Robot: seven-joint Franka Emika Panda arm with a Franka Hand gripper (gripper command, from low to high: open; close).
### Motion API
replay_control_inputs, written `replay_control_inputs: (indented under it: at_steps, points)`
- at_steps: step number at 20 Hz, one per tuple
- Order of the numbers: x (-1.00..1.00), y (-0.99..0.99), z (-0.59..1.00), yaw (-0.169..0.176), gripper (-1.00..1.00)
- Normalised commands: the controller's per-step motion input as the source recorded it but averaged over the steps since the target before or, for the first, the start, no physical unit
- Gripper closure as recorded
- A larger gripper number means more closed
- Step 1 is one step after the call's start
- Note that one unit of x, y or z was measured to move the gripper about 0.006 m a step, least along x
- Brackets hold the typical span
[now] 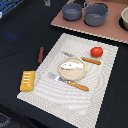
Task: Interact with the objects in diverse but meaningful ways.
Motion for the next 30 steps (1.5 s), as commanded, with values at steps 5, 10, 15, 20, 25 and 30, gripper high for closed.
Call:
replay_control_inputs:
  at_steps: [5, 10, 15, 20, 25, 30]
  points:
    - [0.02, -0.43, -0.22, -0.035, -1.0]
    - [0.0, -0.41, -0.28, -0.019, -1.0]
    - [0.0, -0.45, -0.31, -0.024, -1.0]
    - [0.0, -0.47, -0.36, -0.04, -1.0]
    - [0.0, -0.43, -0.38, -0.044, -1.0]
    - [0.0, -0.34, -0.41, -0.052, -1.0]
